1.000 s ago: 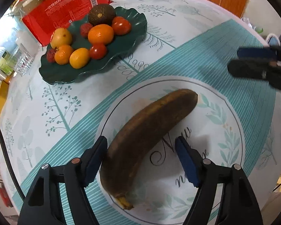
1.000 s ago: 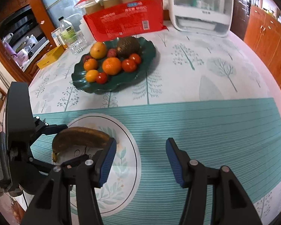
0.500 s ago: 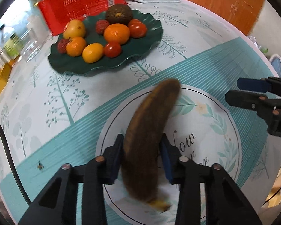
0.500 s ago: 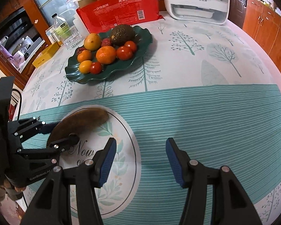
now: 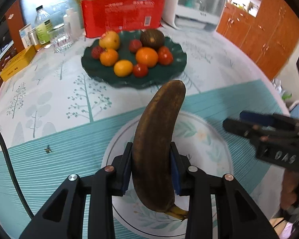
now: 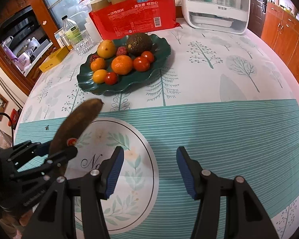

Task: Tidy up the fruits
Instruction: 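Carry the banana in the left tool over the green plate, then lower the banana onto the green plate and open the left tool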

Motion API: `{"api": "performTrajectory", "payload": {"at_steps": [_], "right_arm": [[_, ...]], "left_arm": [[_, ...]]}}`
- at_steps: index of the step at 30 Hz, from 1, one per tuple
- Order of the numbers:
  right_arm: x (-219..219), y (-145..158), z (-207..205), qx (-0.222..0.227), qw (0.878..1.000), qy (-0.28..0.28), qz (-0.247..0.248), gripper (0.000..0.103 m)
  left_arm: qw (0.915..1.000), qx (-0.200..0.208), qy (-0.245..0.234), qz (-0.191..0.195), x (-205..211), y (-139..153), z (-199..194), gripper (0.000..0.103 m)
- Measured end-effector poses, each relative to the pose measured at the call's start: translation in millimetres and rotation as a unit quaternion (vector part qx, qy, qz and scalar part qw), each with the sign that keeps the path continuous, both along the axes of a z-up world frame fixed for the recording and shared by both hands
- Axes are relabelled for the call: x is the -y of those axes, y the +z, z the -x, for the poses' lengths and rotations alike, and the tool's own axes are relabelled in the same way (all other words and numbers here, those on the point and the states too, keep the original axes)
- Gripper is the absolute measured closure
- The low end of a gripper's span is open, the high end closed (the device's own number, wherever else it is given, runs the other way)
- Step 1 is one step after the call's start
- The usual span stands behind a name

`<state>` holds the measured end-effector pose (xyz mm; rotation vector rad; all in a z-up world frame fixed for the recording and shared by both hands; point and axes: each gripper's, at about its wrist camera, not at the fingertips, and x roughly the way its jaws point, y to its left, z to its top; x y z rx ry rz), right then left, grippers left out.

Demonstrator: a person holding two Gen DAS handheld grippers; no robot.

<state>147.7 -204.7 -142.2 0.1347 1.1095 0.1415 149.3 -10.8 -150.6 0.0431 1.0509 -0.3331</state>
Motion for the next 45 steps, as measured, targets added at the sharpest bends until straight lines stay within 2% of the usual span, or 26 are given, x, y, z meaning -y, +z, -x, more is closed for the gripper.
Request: {"api": "performTrajectory", "payload": {"at_steps": [6,14,19,23,29,34,40,43,45], "right_arm": [[-1.3,18.6,-11.2,0.015,1.000,0.005,0.003,0.048],[-6.2,67.2,-57.4,0.063,0.996,0.011,0.057,0.048],[-9.6,86.5,-95.1,0.083,0.992,0.011,0.093,0.048],[-9.7,86.3,-119.5,0.088,0.990,0.005,0.106,0.048],[-9.7,69.4,-147.2,0.075,0.991,0.004,0.111,0.048],[-10.7,51.7,-157.8,0.059,0.992,0.006,0.108,0.048],[-11.9,38.7,-164.1,0.047,0.994,0.012,0.099,0.048],[-12.3,35.2,-165.2,0.044,0.994,0.016,0.095,0.048],[-12.4,33.9,-165.2,0.043,0.994,0.017,0.094,0.048]], "left_arm": [[0.9995,0.024,0.020,0.004,-4.8,39.2,-16.9,0.071],[0.9975,0.058,0.039,0.010,-1.5,92.4,-66.0,0.071],[0.9962,0.067,0.054,-0.009,5.5,107.2,-103.7,0.071],[0.9952,0.062,0.071,-0.025,10.0,96.5,-137.4,0.071],[0.9947,0.035,0.086,-0.045,13.7,56.3,-178.5,0.071],[0.9934,0.007,0.097,-0.059,16.4,23.0,-199.8,0.071],[0.9913,-0.023,0.106,-0.075,20.2,-1.9,-213.4,0.069],[0.9918,-0.023,0.105,-0.069,21.8,-3.4,-213.6,0.064],[0.9921,-0.013,0.102,-0.073,24.4,2.2,-211.4,0.043]]}}
